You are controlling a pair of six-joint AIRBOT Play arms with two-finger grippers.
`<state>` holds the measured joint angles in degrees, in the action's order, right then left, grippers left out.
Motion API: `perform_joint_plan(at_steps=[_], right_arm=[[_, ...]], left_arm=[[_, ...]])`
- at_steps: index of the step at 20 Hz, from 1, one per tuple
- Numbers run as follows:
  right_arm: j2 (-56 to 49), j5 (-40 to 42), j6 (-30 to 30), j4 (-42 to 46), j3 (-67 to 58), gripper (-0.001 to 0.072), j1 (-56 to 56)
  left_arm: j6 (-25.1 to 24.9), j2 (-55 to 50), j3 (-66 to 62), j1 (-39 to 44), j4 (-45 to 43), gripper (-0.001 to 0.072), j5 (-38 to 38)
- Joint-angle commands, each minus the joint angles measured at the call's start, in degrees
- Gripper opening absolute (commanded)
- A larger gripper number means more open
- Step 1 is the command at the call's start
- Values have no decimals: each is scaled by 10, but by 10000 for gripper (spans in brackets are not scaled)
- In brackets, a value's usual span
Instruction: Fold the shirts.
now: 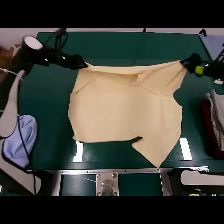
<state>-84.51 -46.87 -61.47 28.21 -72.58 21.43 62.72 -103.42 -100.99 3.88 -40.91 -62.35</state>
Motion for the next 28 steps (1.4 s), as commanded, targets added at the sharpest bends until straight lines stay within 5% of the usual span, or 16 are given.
perform_joint_plan(at_steps=[1,2,4,9,12,13,14,18,22,28], right_arm=[[-128,20,4,-56,-31,174,-10],[-138,18,4,-55,-44,252,-6],[-137,-4,4,-50,-67,302,11],[-98,-196,-6,-29,-81,278,117],[-26,-223,18,-2,13,260,152],[2,-217,31,-2,54,256,160],[30,-212,42,-2,93,256,168],[93,-204,65,-3,200,257,180],[108,-207,84,-33,263,257,179],[108,-218,100,-56,280,250,179]], left_arm=[[-28,-69,2,-2,50,464,132],[-22,-69,-3,-7,54,720,138],[-9,-69,-37,-33,53,720,69],[109,-69,-140,-162,49,701,-243],[175,-67,-126,-206,31,685,-392],[183,-59,-107,-208,18,547,-418],[183,-36,-70,-208,-9,521,-429],[143,125,191,-226,-99,521,-371],[100,306,520,-273,-143,522,-211],[35,301,726,-275,-36,521,-78]])
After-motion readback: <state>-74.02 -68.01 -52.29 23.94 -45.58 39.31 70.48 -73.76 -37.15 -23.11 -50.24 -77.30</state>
